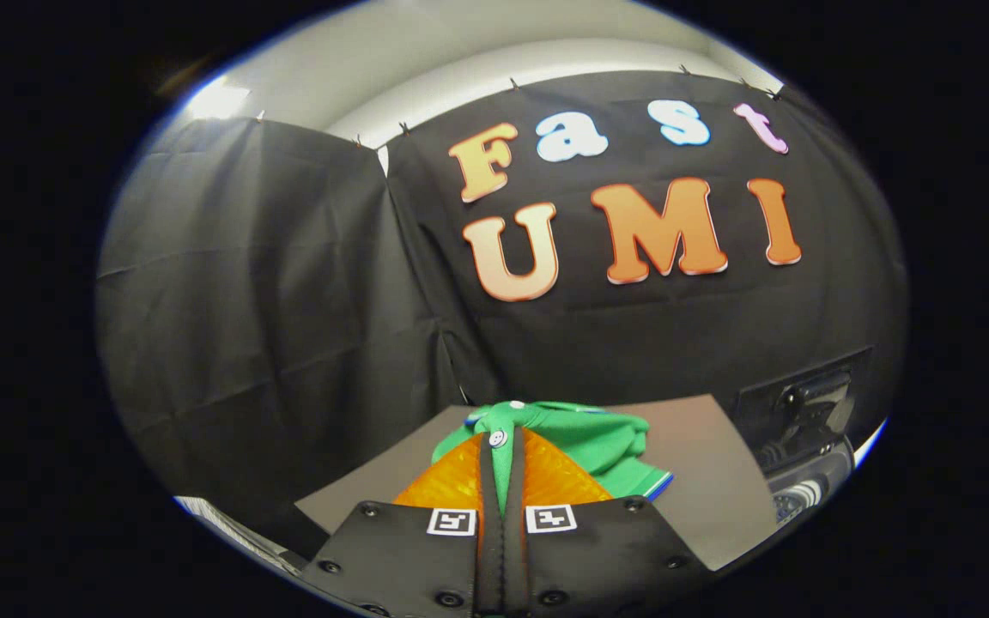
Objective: Put the clothes into the washing machine and then close the washing machine lid.
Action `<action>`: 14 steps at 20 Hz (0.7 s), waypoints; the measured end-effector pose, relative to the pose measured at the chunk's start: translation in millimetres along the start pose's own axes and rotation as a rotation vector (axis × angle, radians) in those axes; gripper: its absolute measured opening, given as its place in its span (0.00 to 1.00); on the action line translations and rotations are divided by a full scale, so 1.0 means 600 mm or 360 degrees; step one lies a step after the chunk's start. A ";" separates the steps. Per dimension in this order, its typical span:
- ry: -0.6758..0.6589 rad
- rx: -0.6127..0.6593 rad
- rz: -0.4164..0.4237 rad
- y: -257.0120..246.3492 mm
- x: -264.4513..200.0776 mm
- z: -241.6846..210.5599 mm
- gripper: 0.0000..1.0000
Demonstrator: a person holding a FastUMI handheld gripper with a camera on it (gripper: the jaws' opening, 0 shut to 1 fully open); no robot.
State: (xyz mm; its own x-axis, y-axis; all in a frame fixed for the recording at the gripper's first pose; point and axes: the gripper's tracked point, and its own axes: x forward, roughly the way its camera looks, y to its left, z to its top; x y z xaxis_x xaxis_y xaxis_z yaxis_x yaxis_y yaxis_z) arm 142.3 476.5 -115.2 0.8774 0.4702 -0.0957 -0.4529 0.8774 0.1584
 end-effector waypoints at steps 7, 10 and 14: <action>-0.0160 -0.0051 0.0064 -0.062 -0.064 0.114 0.08; -0.0188 -0.0048 0.0060 -0.121 -0.085 0.155 0.08; -0.0237 -0.0093 0.0008 -0.222 -0.114 0.198 0.08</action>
State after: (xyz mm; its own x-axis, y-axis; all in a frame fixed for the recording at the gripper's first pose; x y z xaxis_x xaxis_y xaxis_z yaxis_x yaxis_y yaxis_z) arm 161.1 316.1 -13.1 0.8869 0.4590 0.0527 -0.4620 0.8811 0.1010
